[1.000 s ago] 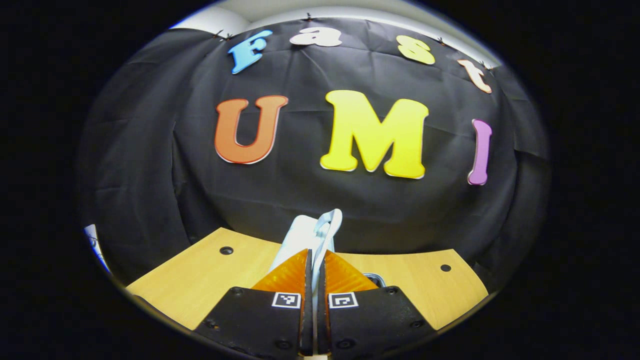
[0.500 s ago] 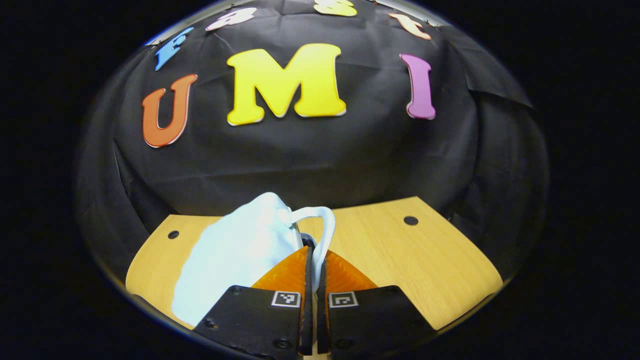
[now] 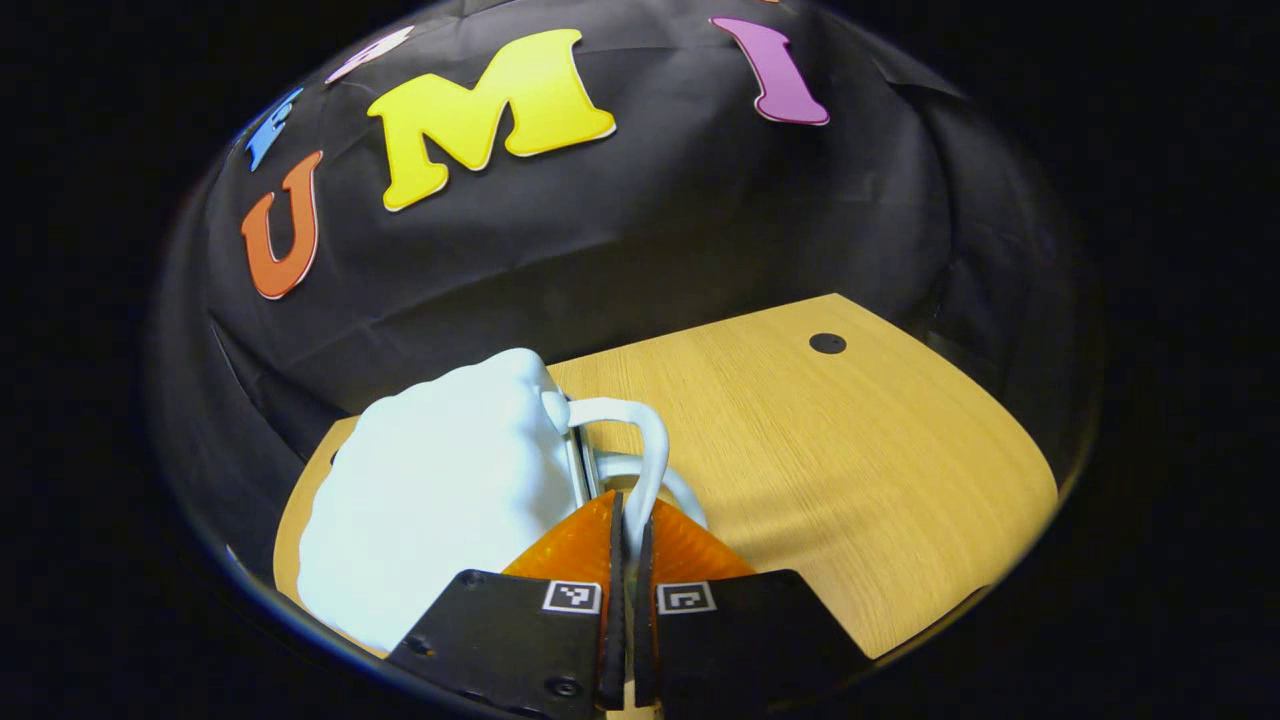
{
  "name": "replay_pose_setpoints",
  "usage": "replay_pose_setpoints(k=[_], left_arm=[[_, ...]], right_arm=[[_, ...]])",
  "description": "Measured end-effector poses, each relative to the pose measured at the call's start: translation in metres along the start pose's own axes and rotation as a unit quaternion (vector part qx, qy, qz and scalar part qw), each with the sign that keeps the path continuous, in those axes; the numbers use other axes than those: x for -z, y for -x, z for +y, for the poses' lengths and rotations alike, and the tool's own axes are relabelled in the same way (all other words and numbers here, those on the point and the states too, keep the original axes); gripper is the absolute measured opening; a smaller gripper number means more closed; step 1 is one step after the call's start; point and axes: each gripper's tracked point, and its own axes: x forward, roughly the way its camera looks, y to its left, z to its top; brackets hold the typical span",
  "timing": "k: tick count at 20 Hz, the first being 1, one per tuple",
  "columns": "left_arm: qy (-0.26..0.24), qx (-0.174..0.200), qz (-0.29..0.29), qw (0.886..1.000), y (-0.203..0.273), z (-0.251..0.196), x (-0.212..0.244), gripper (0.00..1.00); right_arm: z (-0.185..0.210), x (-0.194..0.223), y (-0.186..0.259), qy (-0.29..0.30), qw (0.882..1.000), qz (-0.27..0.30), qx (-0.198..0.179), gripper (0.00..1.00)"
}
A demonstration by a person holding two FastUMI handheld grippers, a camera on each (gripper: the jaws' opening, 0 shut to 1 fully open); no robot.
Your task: First open the suitcase, pack the skin care products into it, and then close the suitcase.
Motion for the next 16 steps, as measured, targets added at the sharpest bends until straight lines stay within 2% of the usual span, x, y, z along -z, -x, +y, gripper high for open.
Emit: replay_pose_setpoints(k=[2, 4, 5, 6, 7, 9, 10, 11, 13, 14, 16], left_arm=[[-0.019, -0.013, 0.016, 1.000, -0.002, -0.004, 0.004, 0.06], [-0.018, -0.005, 0.025, 0.999, -0.001, -0.010, 0.005, 0.15], [-0.003, 0.002, 0.027, 1.000, 0.003, -0.012, 0.003, 0.35], [0.025, 0.012, 0.024, 0.999, 0.007, -0.014, -0.002, 0.44], [0.053, 0.019, 0.011, 0.998, 0.016, -0.014, -0.014, 0.53], [0.082, 0.003, -0.020, 0.996, 0.040, 0.006, -0.039, 0.60], [0.089, -0.005, -0.042, 0.995, 0.057, 0.017, -0.052, 0.66], [0.097, -0.012, -0.068, 0.993, 0.076, 0.029, -0.066, 0.78], [0.090, -0.022, -0.113, 0.989, 0.114, 0.058, -0.094, 0.88], [0.084, -0.038, -0.135, 0.987, 0.138, 0.076, -0.104, 0.97], [0.079, -0.055, -0.161, 0.982, 0.180, 0.104, -0.113, 0.98]], right_arm=[[-0.007, -0.001, 0.002, -0.011, 1.000, 0.002, 0.004, 0.80], [-0.008, -0.009, 0.006, -0.016, 1.000, -0.005, 0.001, 0.80], [-0.006, -0.014, 0.005, -0.016, 1.000, -0.011, 0.002, 0.80], [-0.003, -0.020, 0.005, -0.017, 1.000, -0.015, 0.001, 0.80], [0.004, -0.025, 0.007, -0.020, 1.000, -0.021, -0.004, 0.80], [0.019, -0.035, 0.006, -0.008, 0.999, -0.033, -0.007, 0.78], [0.025, -0.042, 0.009, 0.003, 0.999, -0.042, -0.006, 0.81], [0.034, -0.046, 0.007, 0.012, 0.999, -0.047, -0.005, 0.81], [0.063, -0.052, 0.007, 0.021, 0.998, -0.050, -0.017, 0.81], [0.076, -0.056, 0.008, 0.028, 0.998, -0.057, -0.016, 0.81], [0.099, -0.063, 0.003, 0.035, 0.997, -0.068, -0.014, 0.81]])
